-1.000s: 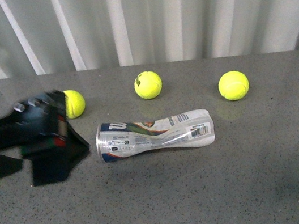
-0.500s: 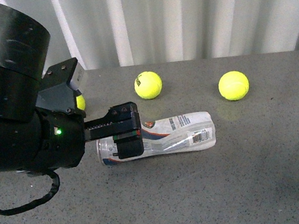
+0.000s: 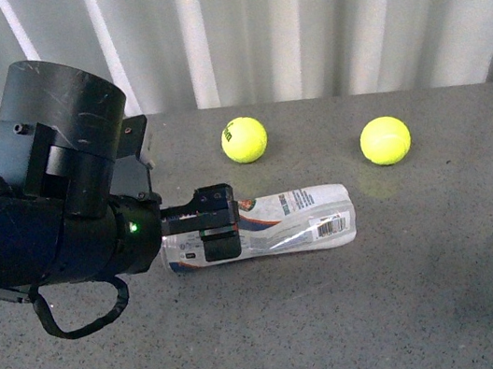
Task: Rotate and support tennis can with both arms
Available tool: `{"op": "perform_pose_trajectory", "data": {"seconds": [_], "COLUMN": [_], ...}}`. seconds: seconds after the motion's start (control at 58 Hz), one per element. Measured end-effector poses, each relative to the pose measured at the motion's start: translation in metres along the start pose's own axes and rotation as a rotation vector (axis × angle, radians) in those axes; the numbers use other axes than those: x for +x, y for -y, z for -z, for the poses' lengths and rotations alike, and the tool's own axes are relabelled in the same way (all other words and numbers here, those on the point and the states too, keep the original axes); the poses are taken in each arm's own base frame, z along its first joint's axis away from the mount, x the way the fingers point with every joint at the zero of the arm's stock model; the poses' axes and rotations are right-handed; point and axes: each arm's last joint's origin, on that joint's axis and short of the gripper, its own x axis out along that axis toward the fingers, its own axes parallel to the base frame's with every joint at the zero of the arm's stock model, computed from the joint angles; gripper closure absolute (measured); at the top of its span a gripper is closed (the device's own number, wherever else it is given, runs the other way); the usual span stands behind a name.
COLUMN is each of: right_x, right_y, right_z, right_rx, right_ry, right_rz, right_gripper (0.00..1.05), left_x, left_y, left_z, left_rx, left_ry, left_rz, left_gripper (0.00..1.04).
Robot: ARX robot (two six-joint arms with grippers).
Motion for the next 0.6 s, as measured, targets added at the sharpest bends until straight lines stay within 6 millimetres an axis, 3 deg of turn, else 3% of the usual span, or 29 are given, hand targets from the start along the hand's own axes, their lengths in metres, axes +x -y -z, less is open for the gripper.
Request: {"op": "perform_pose_trajectory", "data": {"seconds": [0.172, 0.379, 0.534, 0.603], "right_x": [0.0, 0.0, 0.0, 0.0], "right_y": [0.0, 0.0, 0.0, 0.0], "right_z": [0.0, 0.0, 0.0, 0.0], "right_rx": [0.0, 0.0, 0.0, 0.0], "right_ry": [0.0, 0.0, 0.0, 0.0], "right_rz": [0.0, 0.0, 0.0, 0.0], "right_gripper": [0.07, 0.07, 0.07, 0.07], "left_x": [0.006, 0.02, 0.033, 0.035], "left_y": [-0.001, -0.004, 0.002, 0.004], "left_z": [0.002, 0.015, 0.025, 0.027], "left_rx": [-0.097, -0.338, -0.507, -0.531], "left_ry": [0.007, -0.044, -0.049, -0.047], "left_rz": [0.052, 0.109, 0.165, 0.179], "left_gripper": [0.07, 0.08, 0.42, 0.53]}}
